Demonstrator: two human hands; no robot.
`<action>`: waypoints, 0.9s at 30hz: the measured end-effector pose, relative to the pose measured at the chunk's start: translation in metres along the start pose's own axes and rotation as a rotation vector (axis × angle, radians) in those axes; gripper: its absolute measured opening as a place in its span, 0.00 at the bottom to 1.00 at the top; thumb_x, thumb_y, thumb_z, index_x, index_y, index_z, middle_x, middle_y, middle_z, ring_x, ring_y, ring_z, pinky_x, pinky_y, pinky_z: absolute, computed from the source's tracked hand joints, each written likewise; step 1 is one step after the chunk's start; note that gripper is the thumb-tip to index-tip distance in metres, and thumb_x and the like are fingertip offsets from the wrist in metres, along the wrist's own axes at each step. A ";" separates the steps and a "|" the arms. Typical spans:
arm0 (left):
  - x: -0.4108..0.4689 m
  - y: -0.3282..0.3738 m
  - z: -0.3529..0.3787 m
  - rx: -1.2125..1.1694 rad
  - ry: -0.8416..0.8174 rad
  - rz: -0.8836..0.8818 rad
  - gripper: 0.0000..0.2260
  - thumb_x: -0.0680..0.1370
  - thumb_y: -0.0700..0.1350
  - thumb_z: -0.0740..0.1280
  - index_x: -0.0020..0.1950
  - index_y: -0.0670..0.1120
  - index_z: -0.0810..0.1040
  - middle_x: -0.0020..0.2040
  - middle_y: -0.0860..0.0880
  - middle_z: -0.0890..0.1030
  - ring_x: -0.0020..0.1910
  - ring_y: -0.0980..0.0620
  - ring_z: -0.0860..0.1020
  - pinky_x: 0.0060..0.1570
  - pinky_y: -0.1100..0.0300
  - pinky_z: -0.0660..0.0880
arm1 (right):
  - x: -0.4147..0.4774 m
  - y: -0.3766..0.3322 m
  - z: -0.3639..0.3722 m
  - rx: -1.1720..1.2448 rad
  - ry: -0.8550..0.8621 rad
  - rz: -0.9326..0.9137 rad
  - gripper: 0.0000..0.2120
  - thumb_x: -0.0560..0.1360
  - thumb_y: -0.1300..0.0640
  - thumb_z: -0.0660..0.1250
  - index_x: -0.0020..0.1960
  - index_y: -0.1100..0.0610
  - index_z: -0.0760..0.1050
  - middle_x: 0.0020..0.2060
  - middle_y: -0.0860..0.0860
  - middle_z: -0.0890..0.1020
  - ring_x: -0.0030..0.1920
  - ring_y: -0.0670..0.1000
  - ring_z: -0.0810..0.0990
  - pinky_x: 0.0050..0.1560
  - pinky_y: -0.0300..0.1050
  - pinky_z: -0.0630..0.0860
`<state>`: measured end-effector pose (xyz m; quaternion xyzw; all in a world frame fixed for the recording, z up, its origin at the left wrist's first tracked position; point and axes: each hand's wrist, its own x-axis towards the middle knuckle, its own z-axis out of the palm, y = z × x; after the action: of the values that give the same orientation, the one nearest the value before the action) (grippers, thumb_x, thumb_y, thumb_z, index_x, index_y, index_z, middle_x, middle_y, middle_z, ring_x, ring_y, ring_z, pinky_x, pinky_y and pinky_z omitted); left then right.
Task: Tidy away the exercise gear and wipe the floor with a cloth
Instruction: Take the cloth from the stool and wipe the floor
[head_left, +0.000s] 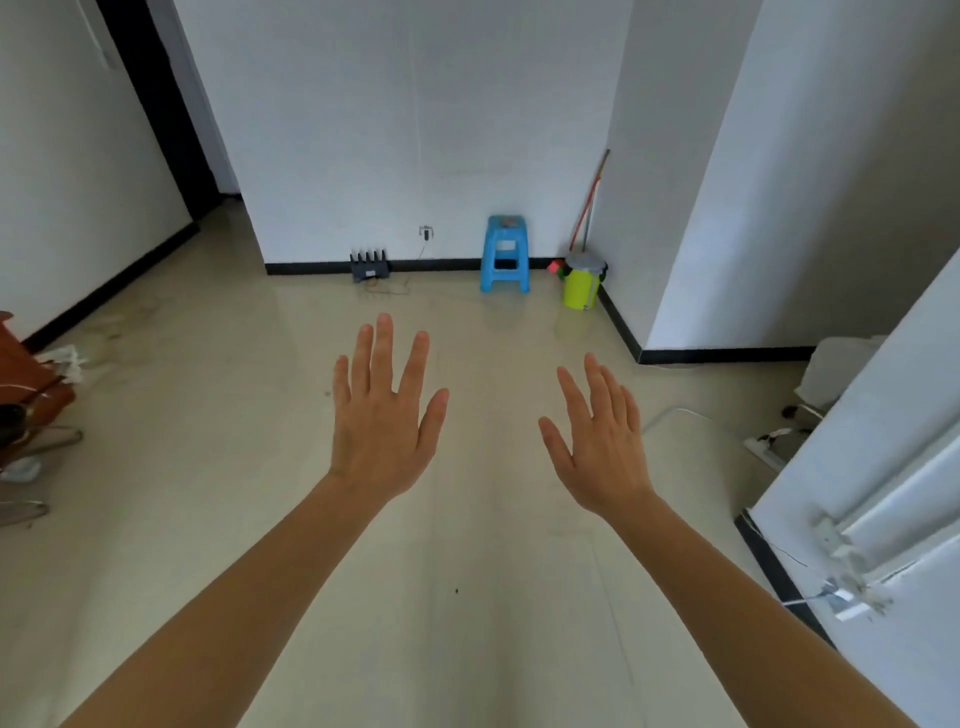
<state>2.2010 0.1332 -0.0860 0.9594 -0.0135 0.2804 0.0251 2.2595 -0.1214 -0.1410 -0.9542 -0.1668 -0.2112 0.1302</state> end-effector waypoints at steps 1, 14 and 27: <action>0.030 -0.002 0.015 -0.010 0.001 0.006 0.28 0.83 0.58 0.49 0.80 0.46 0.54 0.80 0.37 0.50 0.78 0.36 0.51 0.72 0.36 0.58 | 0.026 0.010 0.008 0.010 0.018 0.026 0.31 0.83 0.39 0.50 0.81 0.52 0.54 0.81 0.57 0.50 0.80 0.60 0.52 0.79 0.60 0.52; 0.414 -0.044 0.272 -0.005 -0.041 0.044 0.29 0.83 0.60 0.46 0.81 0.47 0.52 0.80 0.38 0.47 0.79 0.38 0.49 0.72 0.35 0.58 | 0.407 0.166 0.190 0.027 0.064 0.140 0.32 0.82 0.39 0.51 0.81 0.54 0.54 0.81 0.59 0.51 0.80 0.61 0.53 0.78 0.62 0.53; 0.737 -0.172 0.485 -0.015 0.027 -0.056 0.29 0.83 0.60 0.48 0.80 0.46 0.54 0.80 0.38 0.49 0.79 0.39 0.49 0.73 0.37 0.57 | 0.812 0.210 0.367 -0.009 0.087 -0.031 0.33 0.83 0.41 0.55 0.82 0.54 0.52 0.81 0.58 0.47 0.81 0.59 0.47 0.79 0.62 0.50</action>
<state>3.0893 0.2695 -0.1044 0.9554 0.0116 0.2925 0.0400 3.1647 0.0182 -0.1380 -0.9422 -0.1746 -0.2551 0.1296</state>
